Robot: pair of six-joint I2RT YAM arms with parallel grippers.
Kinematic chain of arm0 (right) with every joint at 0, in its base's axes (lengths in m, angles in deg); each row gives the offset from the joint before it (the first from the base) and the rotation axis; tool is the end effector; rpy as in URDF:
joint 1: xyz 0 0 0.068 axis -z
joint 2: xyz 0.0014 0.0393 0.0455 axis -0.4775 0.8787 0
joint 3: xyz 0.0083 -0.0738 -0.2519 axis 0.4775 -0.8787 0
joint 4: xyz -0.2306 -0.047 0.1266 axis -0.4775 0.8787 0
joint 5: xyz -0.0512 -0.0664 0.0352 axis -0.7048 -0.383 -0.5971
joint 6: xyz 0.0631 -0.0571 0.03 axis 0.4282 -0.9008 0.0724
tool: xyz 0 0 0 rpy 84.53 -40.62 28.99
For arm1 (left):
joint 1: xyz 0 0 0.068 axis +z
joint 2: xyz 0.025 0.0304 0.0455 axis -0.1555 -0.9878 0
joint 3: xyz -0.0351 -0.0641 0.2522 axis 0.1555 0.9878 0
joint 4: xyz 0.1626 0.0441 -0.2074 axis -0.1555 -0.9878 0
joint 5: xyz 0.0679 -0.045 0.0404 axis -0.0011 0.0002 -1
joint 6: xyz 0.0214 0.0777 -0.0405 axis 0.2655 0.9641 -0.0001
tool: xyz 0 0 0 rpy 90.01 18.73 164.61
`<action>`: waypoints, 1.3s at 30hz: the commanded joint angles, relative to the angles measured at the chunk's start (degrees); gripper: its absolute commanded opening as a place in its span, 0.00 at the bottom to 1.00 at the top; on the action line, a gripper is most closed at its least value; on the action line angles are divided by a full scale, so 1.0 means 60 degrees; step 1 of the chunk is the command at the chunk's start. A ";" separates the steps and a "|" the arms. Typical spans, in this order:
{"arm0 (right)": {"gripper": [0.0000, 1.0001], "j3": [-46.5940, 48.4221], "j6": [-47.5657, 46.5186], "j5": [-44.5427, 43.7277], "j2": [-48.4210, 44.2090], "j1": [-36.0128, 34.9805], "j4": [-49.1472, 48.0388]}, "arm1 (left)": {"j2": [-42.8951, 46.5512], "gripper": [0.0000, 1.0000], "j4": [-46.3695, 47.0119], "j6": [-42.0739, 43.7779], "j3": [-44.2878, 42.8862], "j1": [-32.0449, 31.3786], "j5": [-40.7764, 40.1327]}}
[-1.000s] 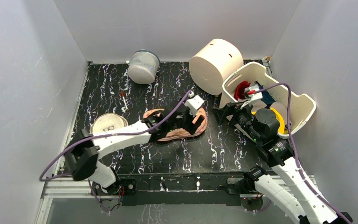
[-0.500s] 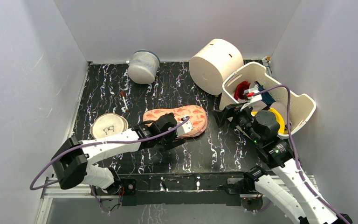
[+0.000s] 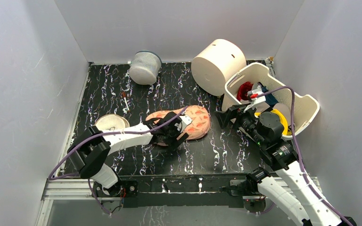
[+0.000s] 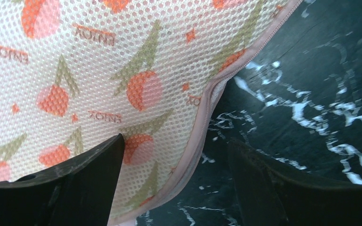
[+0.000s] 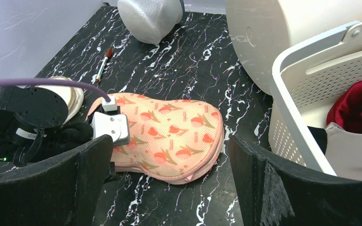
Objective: Unzip the laundry bag and remove the bra
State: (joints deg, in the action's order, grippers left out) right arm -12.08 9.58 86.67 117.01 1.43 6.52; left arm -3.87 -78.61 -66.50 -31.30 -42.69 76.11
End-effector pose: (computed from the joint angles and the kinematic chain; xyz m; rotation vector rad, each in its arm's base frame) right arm 0.1779 0.0939 0.3236 -0.2313 1.7431 0.5486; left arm 0.2197 -0.2607 0.1335 1.1139 2.1992 -0.1982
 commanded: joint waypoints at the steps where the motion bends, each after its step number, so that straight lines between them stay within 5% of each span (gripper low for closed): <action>1: 0.92 0.0037 -0.0071 0.0005 -0.0035 0.0026 -0.0264 | -0.0047 0.76 -0.0445 -0.1895 -0.0642 0.0025 0.1488; 7: 0.92 -0.0045 -0.0058 -0.0001 0.0020 0.0019 -0.0344 | 0.0552 0.72 0.0480 -0.4474 -0.0457 0.0021 0.3072; 10: 0.92 -0.0028 -0.0045 0.0018 0.0093 0.0022 -0.0338 | 0.0999 0.72 0.0732 -0.4900 -0.0423 0.0005 0.2752; 21: 0.93 -0.0109 0.0023 -0.0076 0.0087 0.0020 -0.0331 | 0.0080 0.63 -0.2401 -0.2529 -0.2290 -0.1675 -0.1576; 28: 0.92 -0.0102 0.0065 -0.0079 0.0053 0.0018 -0.0272 | -0.0689 0.63 -0.1966 -0.2463 -0.2429 -0.2155 -0.2123; 39: 0.93 -0.0140 0.0041 -0.0119 -0.0007 0.0031 -0.0193 | -0.1308 0.41 -0.1760 -0.2296 -0.2446 -0.2167 -0.2368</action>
State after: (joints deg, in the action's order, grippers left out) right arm -12.85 9.83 86.45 117.71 1.43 7.37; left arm -11.91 -88.68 -81.10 -44.10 -55.48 63.95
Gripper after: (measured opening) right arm 0.926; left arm 0.443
